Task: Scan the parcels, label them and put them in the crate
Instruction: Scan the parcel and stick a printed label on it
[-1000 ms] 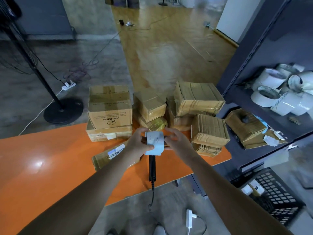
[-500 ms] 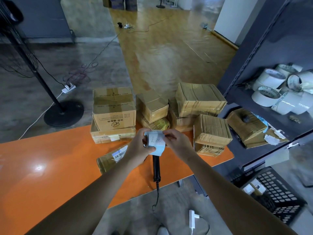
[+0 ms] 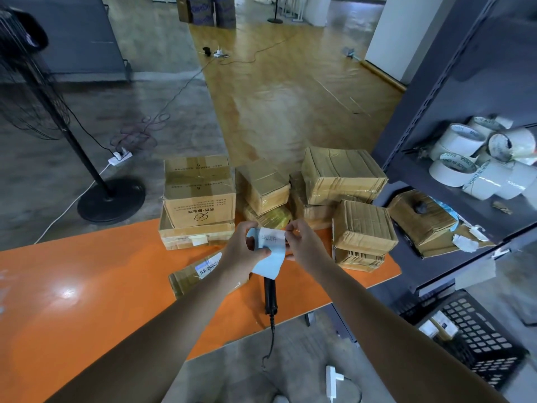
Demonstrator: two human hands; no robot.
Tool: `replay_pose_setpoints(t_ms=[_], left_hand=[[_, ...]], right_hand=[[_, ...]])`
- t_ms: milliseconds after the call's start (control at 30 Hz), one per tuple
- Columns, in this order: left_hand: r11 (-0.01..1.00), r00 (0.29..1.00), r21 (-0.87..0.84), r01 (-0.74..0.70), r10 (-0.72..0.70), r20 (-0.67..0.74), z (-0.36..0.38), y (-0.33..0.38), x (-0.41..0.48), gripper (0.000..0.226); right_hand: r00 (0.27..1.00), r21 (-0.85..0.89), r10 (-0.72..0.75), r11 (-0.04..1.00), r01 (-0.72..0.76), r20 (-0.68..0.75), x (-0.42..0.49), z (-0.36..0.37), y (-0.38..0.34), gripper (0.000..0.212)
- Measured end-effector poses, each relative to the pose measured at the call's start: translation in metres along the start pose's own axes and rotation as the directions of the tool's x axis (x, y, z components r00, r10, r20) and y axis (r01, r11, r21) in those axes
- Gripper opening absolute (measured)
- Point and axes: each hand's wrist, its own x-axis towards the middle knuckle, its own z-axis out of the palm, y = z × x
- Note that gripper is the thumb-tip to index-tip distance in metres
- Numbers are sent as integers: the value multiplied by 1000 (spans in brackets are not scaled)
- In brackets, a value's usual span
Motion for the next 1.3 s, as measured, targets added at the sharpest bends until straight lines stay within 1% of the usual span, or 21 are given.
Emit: replay_pose_setpoints(t_ms=[67, 133, 233, 300, 367, 433, 533, 633, 733, 833, 933, 1000, 1067, 1167, 1233, 1300], left_hand=[[999, 1000, -43, 27, -27, -1, -1, 1, -1, 55], [995, 998, -79, 60, -60, 7, -2, 2, -2, 56], [988, 995, -115, 98, -99, 1, -4, 2, -3, 57], [987, 995, -122, 101, -101, 7, -4, 3, -3, 52], [989, 995, -113, 95, -92, 29, -2, 4, -4, 45], [991, 995, -104, 90, -86, 46, 1, 6, -5, 32], [995, 996, -56, 87, -86, 9, 5, 8, -5, 11], [993, 992, -4, 120, -120, -30, 11, 10, -4, 4], [984, 983, 20, 178, -176, -48, 16, 10, -2, 10], [975, 974, -18, 222, -223, -35, 22, 11, -2, 13], [963, 965, -63, 262, -263, -9, 30, 14, 0, 11], [944, 949, -111, 311, -314, -7, 34, 15, 2, 8], [916, 929, -169, 363, -370, -12, 38, 15, 5, 11], [909, 920, -181, 375, -390, -49, 42, 13, 8, 15], [908, 917, -182, 377, -393, -63, 43, 10, 11, 13], [900, 911, -188, 393, -408, -51, 44, 8, 12, 16]], right_hand=[[993, 148, 98, 983, -107, 62, -1, 4, -4, 17], [979, 261, 164, 946, -191, 122, -2, 5, -5, 15], [968, 312, 195, 920, -237, 160, -2, 6, -3, 11], [963, 319, 209, 913, -254, 169, 0, 5, 0, 7], [962, 300, 220, 918, -261, 162, 1, 5, 1, 6], [962, 273, 228, 925, -262, 150, 1, 4, 2, 6], [963, 252, 231, 932, -261, 141, 0, 1, 4, 6], [965, 234, 226, 939, -252, 135, -3, 0, 5, 10], [969, 207, 220, 948, -240, 114, -6, -1, 9, 12], [984, 154, 172, 972, -179, 52, -12, -2, 16, 31], [994, 106, 106, 989, -103, -14, -18, -5, 21, 43], [993, 92, 106, 991, -101, -57, -19, -9, 25, 54], [993, 68, 104, 993, -100, -62, -18, -16, 30, 67], [997, -41, 58, 997, -60, -45, -17, -28, 42, 70], [997, -115, 50, 992, -56, -56, -16, -36, 50, 67], [997, -203, 29, 978, -43, -72, -15, -39, 58, 65]])
